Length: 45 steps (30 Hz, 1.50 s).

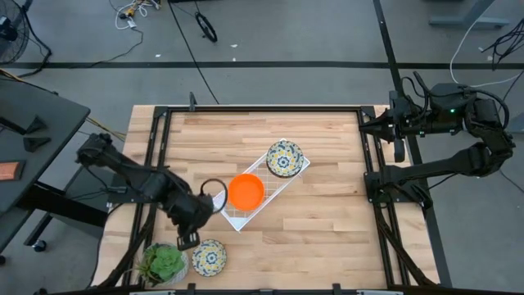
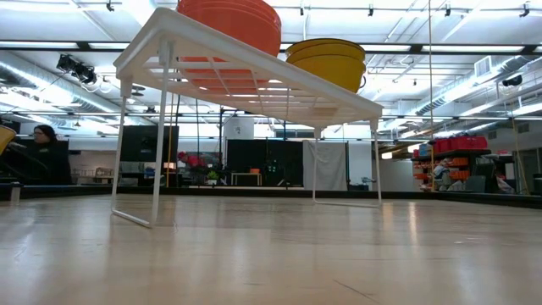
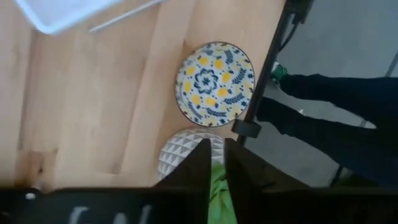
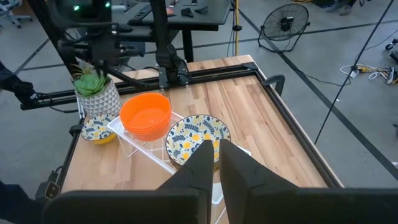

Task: Pick & Place Mini bowls
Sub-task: Stack the yellow patterned bowl on top of the yellow patterned bowl on the shelf

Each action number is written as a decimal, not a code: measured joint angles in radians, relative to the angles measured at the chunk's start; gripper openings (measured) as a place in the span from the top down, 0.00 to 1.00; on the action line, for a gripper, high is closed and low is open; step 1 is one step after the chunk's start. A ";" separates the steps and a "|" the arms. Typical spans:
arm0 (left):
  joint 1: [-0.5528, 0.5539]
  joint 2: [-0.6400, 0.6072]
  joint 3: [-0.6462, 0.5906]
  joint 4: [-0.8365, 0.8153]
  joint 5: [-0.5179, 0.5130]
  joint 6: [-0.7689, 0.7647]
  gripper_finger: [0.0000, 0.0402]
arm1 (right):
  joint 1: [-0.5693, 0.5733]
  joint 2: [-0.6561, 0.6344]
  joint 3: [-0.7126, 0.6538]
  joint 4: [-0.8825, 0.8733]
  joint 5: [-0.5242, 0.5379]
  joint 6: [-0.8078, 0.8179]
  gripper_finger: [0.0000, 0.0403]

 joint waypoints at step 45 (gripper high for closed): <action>-0.152 0.156 -0.514 0.590 -0.106 -0.262 0.37 | 0.000 0.000 0.000 0.000 0.000 0.000 0.92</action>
